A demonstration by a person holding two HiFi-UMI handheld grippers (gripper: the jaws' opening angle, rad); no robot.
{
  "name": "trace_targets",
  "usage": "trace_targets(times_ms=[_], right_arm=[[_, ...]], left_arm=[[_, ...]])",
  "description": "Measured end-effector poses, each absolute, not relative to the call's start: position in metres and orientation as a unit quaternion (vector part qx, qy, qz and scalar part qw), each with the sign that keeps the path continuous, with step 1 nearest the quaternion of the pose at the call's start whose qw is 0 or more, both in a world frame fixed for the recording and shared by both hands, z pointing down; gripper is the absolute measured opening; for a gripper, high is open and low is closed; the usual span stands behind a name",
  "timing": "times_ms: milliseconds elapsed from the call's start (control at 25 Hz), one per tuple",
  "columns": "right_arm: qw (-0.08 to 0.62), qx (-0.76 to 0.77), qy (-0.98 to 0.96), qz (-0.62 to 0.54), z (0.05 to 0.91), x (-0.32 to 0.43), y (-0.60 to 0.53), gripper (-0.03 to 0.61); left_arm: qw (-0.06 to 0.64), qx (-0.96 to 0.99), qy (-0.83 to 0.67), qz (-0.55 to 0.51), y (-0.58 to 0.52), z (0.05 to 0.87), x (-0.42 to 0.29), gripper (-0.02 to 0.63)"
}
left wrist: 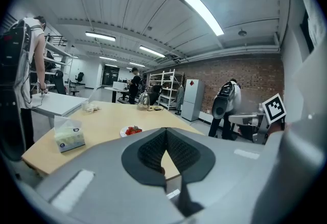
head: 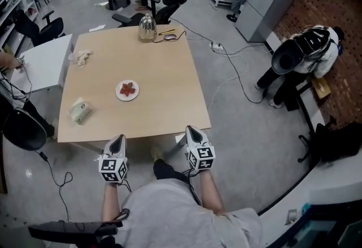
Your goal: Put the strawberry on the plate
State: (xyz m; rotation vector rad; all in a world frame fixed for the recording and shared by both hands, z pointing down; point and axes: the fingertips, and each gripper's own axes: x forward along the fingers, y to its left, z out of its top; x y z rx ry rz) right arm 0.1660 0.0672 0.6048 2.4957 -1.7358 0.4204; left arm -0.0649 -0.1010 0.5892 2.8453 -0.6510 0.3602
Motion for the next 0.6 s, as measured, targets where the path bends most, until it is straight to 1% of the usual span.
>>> trace_targets(times_ms=[600], right_arm=[[0.036, 0.810, -0.568, 0.139, 0.6042, 0.1710, 0.0701, 0.006]], left_arm=[[0.094, 0.962, -0.225, 0.120, -0.0964, 0.5806, -0.0599, 0.020]])
